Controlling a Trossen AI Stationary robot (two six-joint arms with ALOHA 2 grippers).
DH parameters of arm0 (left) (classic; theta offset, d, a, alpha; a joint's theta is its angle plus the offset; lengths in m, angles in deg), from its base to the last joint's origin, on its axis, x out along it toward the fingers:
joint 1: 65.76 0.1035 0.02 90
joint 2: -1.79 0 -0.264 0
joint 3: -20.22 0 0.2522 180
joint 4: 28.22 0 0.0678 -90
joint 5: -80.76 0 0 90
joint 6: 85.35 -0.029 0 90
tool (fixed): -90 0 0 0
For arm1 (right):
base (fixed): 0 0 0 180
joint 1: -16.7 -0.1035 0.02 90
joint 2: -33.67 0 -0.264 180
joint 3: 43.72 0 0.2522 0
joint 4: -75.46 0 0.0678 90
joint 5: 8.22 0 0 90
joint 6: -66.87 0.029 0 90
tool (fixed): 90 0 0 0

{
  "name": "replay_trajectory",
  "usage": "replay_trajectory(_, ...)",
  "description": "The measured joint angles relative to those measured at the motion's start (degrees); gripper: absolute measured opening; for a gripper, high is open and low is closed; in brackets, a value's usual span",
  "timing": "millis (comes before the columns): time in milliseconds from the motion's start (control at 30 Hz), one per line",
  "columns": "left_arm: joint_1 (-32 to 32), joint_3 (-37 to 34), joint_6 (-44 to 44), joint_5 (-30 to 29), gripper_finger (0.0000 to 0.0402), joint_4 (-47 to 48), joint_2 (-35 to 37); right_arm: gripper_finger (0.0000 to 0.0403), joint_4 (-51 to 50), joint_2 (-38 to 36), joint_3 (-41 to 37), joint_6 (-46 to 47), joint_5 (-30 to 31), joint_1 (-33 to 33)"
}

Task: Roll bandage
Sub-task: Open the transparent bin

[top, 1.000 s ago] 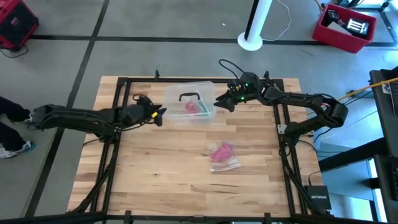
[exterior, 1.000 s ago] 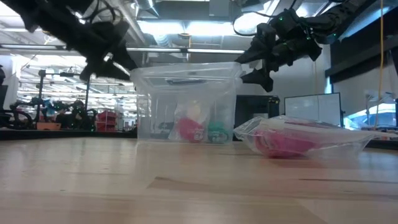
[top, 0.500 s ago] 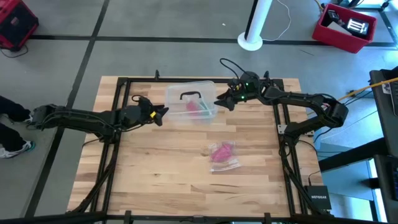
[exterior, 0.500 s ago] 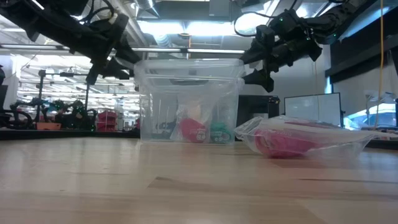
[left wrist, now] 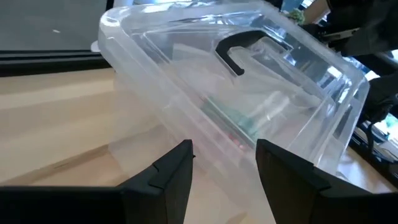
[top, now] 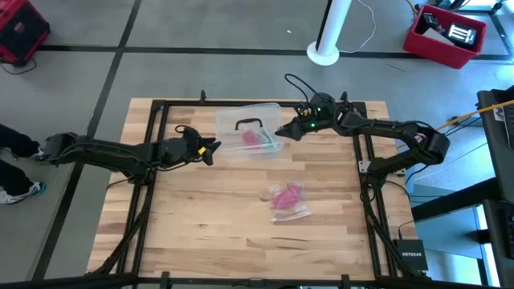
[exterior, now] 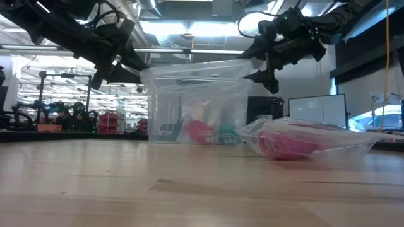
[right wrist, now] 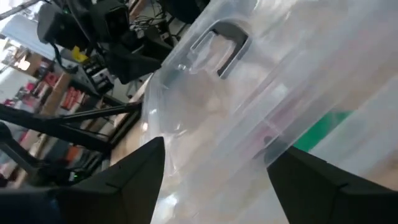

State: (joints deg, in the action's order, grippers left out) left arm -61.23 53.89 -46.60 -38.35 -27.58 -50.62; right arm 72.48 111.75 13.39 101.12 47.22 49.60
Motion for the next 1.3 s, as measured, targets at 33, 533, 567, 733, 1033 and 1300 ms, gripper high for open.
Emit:
replay_trajectory(33, -0.04, 0.04, -0.01, 0.01, 0.0166, -0.24, -0.45, 0.0272, 0.00, 0.00, 0.00, 0.72, 0.00, -0.04)
replay_trajectory(533, -0.02, 0.06, -2.76, 0.95, 0.0166, -3.06, -2.88, 0.0250, 3.14, 0.42, 0.05, 3.45, 3.54, -4.87)
replay_trajectory(567, -0.03, 0.06, -2.76, 0.97, 0.0166, -2.82, -2.88, 0.0237, 2.89, 0.42, 0.04, 3.46, 3.54, -4.97)
replay_trajectory(733, -0.60, 0.06, -3.34, 0.94, 0.0166, -2.79, -2.87, 0.0131, 2.94, 0.42, 0.04, 3.37, 4.06, -5.59)
replay_trajectory(1033, -3.11, -0.15, -4.45, 1.17, 0.0166, -2.05, -0.65, 0.0040, 8.77, -0.28, 0.04, 3.09, 1.80, -5.59)
replay_trajectory(1300, -6.13, 0.59, -9.13, 1.26, 0.0166, -2.89, 4.18, 0.0037, 8.03, -6.29, -0.02, -1.64, 1.29, -5.57)
